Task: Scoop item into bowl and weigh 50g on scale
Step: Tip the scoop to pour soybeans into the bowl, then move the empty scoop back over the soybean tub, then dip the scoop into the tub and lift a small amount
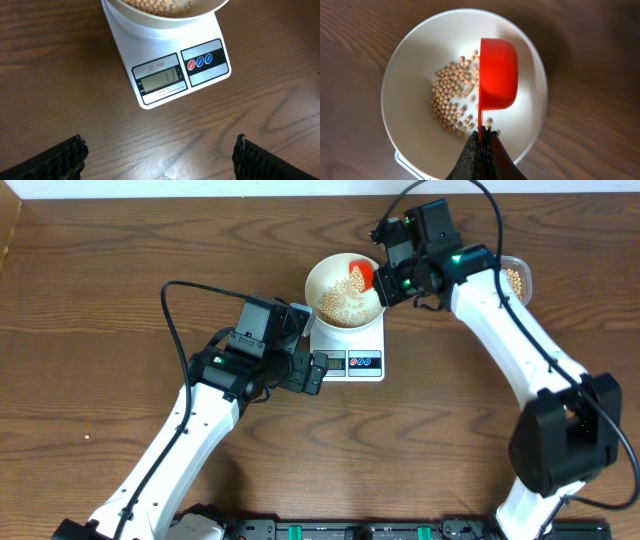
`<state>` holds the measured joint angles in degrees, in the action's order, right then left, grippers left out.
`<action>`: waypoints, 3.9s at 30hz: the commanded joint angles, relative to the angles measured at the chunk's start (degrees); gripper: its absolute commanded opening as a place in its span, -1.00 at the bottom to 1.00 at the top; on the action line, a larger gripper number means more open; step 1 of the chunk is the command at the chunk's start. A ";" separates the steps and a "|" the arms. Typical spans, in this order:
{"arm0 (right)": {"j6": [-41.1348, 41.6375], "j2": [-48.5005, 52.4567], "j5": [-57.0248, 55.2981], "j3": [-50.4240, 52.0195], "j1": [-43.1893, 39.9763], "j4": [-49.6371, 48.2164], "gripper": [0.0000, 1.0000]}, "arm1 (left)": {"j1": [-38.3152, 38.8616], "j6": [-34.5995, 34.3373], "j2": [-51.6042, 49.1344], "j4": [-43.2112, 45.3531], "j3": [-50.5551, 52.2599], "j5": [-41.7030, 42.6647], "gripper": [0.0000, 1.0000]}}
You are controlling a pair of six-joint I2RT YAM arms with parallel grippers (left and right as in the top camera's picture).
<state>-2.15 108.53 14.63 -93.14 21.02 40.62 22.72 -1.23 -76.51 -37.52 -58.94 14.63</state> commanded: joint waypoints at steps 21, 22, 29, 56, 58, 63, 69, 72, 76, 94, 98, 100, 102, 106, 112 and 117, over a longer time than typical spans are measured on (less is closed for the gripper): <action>-11.17 -6.97 -30.08 -0.61 14.08 0.31 -0.98 | 0.13 0.59 -0.48 -0.15 0.07 -0.57 0.90; -11.15 -7.10 -28.28 -0.61 13.66 0.28 -0.98 | 0.13 0.59 -0.48 -0.15 0.07 -0.57 0.90; -7.82 -10.73 -14.88 -0.68 7.02 0.26 -0.98 | 0.13 0.59 -0.48 -0.15 0.07 -0.57 0.90; -4.50 -13.05 11.06 -0.48 -32.15 8.48 -0.98 | 0.13 0.59 -0.48 -0.15 0.07 -0.57 0.91; -4.50 -11.82 10.97 -0.48 -32.63 8.72 -0.98 | 0.13 0.61 -0.48 -0.15 0.07 -0.57 0.90; -4.50 -9.03 10.99 -0.48 -32.70 8.55 -0.98 | 0.13 0.59 -0.48 -0.15 0.07 -0.59 0.90; -4.55 -7.65 10.75 -0.48 -32.70 9.05 -0.98 | 0.13 0.59 -0.48 -0.15 0.07 -0.57 0.90; -4.57 -7.10 9.33 -0.48 -32.70 9.33 -0.98 | 0.13 0.59 -0.48 -0.15 0.07 -0.57 0.90; -4.55 -5.99 7.82 -0.48 -32.70 9.53 -0.98 | 0.13 0.59 -0.48 -0.15 0.07 -0.59 0.90; -4.55 -0.61 6.69 -0.48 -32.61 7.37 -0.97 | 0.13 0.59 -0.48 -0.15 0.07 -0.59 0.90; -4.52 1.14 6.71 -0.48 -32.59 7.02 -0.97 | 0.13 0.59 -0.48 -0.15 0.07 -0.57 0.90; -4.50 1.84 6.71 -0.48 -32.54 6.91 -0.98 | 0.13 0.59 -0.48 -0.15 0.07 -0.57 0.90; -4.50 2.36 6.73 -0.48 -32.48 6.93 -0.98 | 0.13 0.59 -0.48 -0.15 0.07 -0.57 0.90; -4.50 4.24 6.73 -0.48 -32.26 6.95 -0.97 | 0.13 0.59 -0.48 -0.15 0.07 -0.57 0.90; -4.04 7.39 8.79 -0.48 -31.23 6.86 -0.98 | 0.13 0.59 -0.48 -0.15 0.07 -0.57 0.90; -3.78 7.43 10.91 -0.48 -31.19 6.54 -0.98 | 0.13 0.59 -0.48 -0.15 0.07 -0.59 0.90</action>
<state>-6.85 114.28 23.59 -93.19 -10.96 47.51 22.72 -1.23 -76.51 -37.52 -58.94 14.66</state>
